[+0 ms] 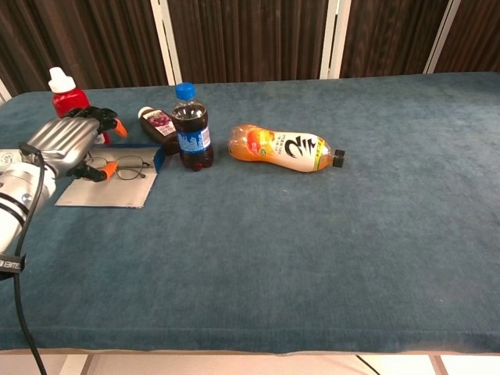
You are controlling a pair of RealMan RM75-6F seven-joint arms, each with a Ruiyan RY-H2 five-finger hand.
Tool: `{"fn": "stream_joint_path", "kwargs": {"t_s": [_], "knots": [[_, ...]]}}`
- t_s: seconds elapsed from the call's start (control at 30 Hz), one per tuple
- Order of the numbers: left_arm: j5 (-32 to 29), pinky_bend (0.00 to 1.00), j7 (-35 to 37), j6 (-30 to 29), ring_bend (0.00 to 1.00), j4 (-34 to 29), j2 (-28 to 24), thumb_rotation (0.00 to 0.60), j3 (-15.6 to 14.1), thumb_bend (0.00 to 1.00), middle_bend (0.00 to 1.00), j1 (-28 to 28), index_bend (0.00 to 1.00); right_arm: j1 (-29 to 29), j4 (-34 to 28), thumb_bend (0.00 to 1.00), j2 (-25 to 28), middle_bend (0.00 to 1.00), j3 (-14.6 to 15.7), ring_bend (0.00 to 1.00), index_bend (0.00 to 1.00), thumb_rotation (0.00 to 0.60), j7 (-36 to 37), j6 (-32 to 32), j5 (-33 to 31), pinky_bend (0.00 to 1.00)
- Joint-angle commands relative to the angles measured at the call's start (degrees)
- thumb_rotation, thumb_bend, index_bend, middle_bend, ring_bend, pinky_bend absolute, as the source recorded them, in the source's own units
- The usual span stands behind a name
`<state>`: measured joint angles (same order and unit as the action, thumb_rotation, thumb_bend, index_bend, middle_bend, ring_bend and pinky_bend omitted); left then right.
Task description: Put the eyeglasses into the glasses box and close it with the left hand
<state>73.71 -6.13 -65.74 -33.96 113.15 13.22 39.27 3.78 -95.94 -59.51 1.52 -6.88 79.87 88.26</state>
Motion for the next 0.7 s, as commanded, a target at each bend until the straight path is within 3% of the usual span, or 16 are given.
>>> {"fn": "stream_joint_path", "kwargs": {"t_s": [0.03,0.23,0.33,0.5,0.7], "knots": [[1.7,0.03,-3.7,-2.5,0.01,-15.8,-8.4,0.600,-3.8,0.36,0.09,-5.5,0.27,-0.1,-0.1,0.03,0.0,0.00,0.1,0.00,0.00,0.600,0.1,0.1,0.2,0.00],[0.2,0.04,-11.3,-1.2,0.01,-34.8,-18.7,0.600,-6.3,0.33,0.09,-9.0,0.32,0.0,-0.1,0.03,0.0,0.00,0.5,0.00,0.00,0.600,0.0,-0.1,0.9,0.00],[-2.0,0.05,-15.5,0.8,0.02,-40.4,-22.3,0.600,-6.5,0.32,0.09,-9.1,0.35,0.1,-0.1,0.03,0.0,0.00,0.7,0.00,0.00,0.600,-0.2,-0.2,1.2,0.00],[-5.5,0.06,-19.8,2.7,0.02,-41.8,-23.0,0.600,-6.0,0.31,0.09,-8.7,0.37,0.1,-0.2,0.03,-0.1,0.00,0.8,0.00,0.00,0.600,-0.2,-0.3,1.4,0.00],[-5.6,0.06,-20.6,2.6,0.02,-37.2,-20.2,0.600,-6.0,0.31,0.08,-8.2,0.38,0.1,-0.2,0.03,-0.1,0.00,0.8,0.00,0.00,0.600,0.1,-0.3,1.4,0.00]]}}
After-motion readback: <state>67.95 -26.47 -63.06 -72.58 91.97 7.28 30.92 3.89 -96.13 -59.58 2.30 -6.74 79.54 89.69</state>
